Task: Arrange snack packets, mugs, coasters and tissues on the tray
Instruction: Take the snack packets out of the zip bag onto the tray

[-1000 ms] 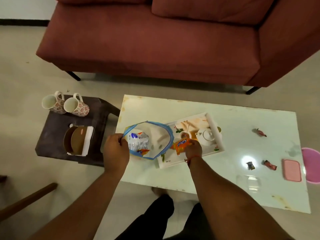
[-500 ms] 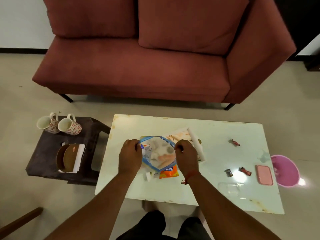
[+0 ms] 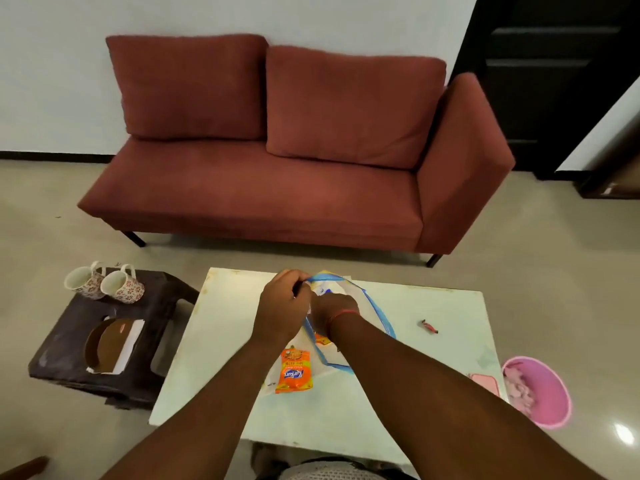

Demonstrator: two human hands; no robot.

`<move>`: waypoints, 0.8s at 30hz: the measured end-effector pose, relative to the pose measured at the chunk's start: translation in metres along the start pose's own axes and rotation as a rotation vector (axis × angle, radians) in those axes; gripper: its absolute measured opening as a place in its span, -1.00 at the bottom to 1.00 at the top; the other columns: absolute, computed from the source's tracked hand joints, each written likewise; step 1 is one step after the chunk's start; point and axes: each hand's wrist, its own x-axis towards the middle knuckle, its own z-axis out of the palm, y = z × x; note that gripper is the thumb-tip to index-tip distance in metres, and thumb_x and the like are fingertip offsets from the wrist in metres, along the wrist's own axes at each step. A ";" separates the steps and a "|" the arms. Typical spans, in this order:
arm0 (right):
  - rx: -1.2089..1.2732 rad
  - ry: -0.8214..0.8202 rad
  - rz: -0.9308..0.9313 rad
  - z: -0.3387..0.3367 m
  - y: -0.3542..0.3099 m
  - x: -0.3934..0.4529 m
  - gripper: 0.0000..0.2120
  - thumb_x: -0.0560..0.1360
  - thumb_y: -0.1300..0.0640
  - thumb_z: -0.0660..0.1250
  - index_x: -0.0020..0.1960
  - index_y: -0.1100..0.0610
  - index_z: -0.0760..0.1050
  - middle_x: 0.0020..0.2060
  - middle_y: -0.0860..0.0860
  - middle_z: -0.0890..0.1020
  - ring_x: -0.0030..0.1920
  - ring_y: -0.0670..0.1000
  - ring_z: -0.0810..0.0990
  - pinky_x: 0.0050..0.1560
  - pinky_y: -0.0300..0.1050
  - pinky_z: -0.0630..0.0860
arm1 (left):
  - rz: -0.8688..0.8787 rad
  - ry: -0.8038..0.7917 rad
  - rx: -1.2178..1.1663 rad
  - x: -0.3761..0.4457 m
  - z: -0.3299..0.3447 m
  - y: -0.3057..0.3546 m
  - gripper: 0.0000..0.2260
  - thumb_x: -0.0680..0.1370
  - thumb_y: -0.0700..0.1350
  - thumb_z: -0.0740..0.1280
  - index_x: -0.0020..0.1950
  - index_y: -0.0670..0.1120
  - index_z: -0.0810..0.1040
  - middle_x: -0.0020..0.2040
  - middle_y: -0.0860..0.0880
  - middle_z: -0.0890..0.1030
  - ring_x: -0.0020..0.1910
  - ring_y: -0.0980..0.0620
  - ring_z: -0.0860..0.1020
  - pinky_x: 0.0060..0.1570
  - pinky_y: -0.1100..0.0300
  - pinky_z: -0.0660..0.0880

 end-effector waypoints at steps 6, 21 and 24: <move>0.076 0.237 -0.036 -0.010 0.030 -0.015 -0.64 0.61 -0.05 0.16 0.32 0.11 0.42 0.21 0.13 0.58 0.17 0.20 0.57 0.00 0.04 0.49 | -0.075 0.117 -0.013 -0.004 0.017 0.018 -0.86 0.60 -0.17 0.26 0.08 -0.10 0.60 -0.04 0.03 0.60 -0.08 0.11 0.53 -0.07 0.31 0.49; 0.881 0.734 -0.003 -0.015 0.022 -0.049 -0.96 0.49 0.07 0.20 -0.13 -0.01 0.41 -0.24 -0.05 0.60 -0.21 -0.01 0.60 -0.28 -0.04 0.54 | -0.543 0.261 0.150 0.003 -0.036 -0.085 -0.77 0.63 -0.15 0.17 0.08 -0.21 0.58 0.00 -0.18 0.60 -0.04 -0.14 0.58 -0.07 -0.01 0.56; 1.115 0.810 0.261 0.010 0.021 -0.042 -0.91 0.53 0.11 0.21 -0.13 -0.03 0.42 -0.26 -0.13 0.60 -0.17 -0.09 0.62 -0.31 -0.19 0.50 | -0.591 0.258 0.145 0.002 -0.051 -0.113 -0.75 0.63 -0.18 0.16 0.15 -0.27 0.57 0.06 -0.26 0.60 0.05 -0.24 0.57 0.07 -0.12 0.55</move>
